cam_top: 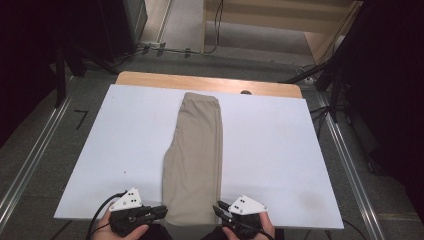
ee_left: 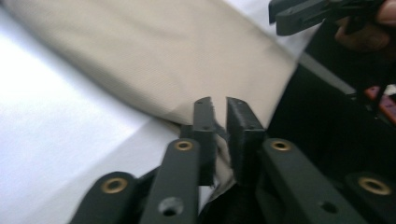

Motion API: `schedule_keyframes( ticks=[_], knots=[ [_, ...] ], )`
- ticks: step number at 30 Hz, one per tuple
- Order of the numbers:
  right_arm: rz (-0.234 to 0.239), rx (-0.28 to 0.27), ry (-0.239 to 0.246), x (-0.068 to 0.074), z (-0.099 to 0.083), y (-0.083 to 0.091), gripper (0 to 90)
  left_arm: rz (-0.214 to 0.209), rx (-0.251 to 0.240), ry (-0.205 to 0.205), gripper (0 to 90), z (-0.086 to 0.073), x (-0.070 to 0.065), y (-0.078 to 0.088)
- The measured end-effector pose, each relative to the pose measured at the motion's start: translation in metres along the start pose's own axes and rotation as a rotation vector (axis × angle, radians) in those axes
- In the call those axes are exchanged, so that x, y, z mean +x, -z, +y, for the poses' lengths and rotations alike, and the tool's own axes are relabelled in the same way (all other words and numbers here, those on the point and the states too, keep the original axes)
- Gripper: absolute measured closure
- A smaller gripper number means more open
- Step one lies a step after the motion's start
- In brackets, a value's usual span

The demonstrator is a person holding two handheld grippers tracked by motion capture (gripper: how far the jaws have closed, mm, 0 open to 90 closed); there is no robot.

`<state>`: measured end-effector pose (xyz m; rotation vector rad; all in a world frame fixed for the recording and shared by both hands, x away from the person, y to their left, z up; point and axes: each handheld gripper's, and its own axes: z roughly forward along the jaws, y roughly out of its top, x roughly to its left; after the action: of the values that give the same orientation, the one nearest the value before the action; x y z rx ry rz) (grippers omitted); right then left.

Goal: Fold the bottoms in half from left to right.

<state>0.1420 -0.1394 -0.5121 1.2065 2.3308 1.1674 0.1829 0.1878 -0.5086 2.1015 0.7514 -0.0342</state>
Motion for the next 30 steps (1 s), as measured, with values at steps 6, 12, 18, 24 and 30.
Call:
schedule_keyframes(
  ticks=[6,12,18,24,30],
  knots=[
    [-0.038,0.012,0.002,-0.003,0.002,-0.018,65.5,0.018,0.025,-0.016,78.0,-0.002,-0.001,-0.006],
    [-0.061,0.021,-0.003,-0.011,-0.006,-0.007,67.0,-0.004,0.03,-0.004,77.3,-0.002,0.001,-0.004],
    [-0.009,-0.02,-0.028,-0.032,-0.007,0.007,55.4,0.006,-0.056,-0.02,47.5,0.004,-0.002,0.004],
    [0.048,-0.133,-0.019,-0.061,-0.003,0.017,48.2,0.004,-0.173,-0.031,24.7,0.023,0.006,0.015],
    [0.086,-0.182,-0.044,-0.093,0.005,0.028,40.6,-0.071,-0.252,-0.028,5.7,0.04,0.027,0.025]
  ],
)
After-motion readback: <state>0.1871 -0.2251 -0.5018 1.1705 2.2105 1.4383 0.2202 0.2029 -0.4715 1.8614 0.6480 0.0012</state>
